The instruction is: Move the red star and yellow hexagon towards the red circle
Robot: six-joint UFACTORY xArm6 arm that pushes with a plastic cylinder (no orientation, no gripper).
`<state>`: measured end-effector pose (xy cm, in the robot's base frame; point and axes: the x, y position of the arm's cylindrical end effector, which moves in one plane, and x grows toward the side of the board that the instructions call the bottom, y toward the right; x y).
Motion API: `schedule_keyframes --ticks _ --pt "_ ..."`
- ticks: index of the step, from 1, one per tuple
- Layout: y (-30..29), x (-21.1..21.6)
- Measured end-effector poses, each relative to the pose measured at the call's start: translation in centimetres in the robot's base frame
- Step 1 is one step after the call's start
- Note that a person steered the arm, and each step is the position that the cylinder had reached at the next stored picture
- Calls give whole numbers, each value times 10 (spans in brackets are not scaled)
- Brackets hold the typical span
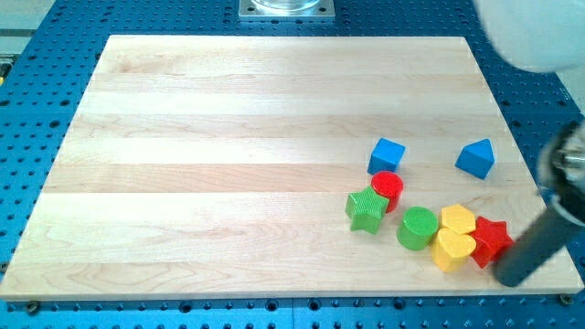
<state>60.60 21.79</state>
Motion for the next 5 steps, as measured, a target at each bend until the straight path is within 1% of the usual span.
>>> schedule_keyframes --ticks 2,3,4,5 --pt "-17 -41" --pt "-15 -54" --pt "11 -56" --pt "-37 -83"
